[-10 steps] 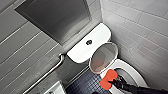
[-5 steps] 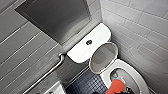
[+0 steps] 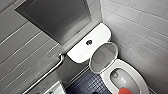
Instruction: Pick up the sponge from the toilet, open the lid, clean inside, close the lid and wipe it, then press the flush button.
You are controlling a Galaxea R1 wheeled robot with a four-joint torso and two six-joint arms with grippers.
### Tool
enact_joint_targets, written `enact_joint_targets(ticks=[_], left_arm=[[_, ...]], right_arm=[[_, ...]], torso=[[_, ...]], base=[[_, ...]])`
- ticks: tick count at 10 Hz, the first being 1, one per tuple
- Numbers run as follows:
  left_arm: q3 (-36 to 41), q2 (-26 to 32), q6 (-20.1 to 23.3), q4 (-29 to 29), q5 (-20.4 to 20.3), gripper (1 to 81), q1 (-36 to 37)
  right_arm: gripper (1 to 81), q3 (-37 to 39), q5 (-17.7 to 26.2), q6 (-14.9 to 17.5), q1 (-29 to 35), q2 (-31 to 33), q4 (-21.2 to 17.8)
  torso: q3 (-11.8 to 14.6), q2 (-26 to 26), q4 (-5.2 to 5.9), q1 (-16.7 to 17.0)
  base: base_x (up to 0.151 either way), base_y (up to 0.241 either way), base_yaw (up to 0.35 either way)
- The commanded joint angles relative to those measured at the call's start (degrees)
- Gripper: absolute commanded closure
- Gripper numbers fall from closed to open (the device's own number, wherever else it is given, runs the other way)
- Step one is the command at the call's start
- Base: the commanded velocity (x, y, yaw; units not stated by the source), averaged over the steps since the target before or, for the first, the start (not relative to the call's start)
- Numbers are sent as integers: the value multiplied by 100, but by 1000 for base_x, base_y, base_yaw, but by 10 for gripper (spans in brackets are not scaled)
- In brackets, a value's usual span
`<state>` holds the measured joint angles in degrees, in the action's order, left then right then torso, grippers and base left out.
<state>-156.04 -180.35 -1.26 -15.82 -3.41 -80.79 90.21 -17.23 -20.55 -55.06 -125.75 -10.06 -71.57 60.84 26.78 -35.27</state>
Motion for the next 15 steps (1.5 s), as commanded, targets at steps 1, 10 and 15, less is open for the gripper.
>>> enact_joint_targets(ticks=[1, 10, 15], left_arm=[[-67, 130, 46, 27, 517, 10, -232], [-67, 130, 46, -17, 526, 10, -232], [-59, 130, 46, -17, 517, 10, -232]], right_arm=[[811, -769, -352, 25, -413, 495, 109], [811, -1744, -751, 737, -409, 917, 39], [811, -1344, 1052, 675, 1738, 480, -461]], torso=[[0, 0, 0, 0], [0, 0, 2, 0], [0, 0, 2, 0]], base=[[0, 0, 0], [0, 0, 0], [0, 0, 0]])
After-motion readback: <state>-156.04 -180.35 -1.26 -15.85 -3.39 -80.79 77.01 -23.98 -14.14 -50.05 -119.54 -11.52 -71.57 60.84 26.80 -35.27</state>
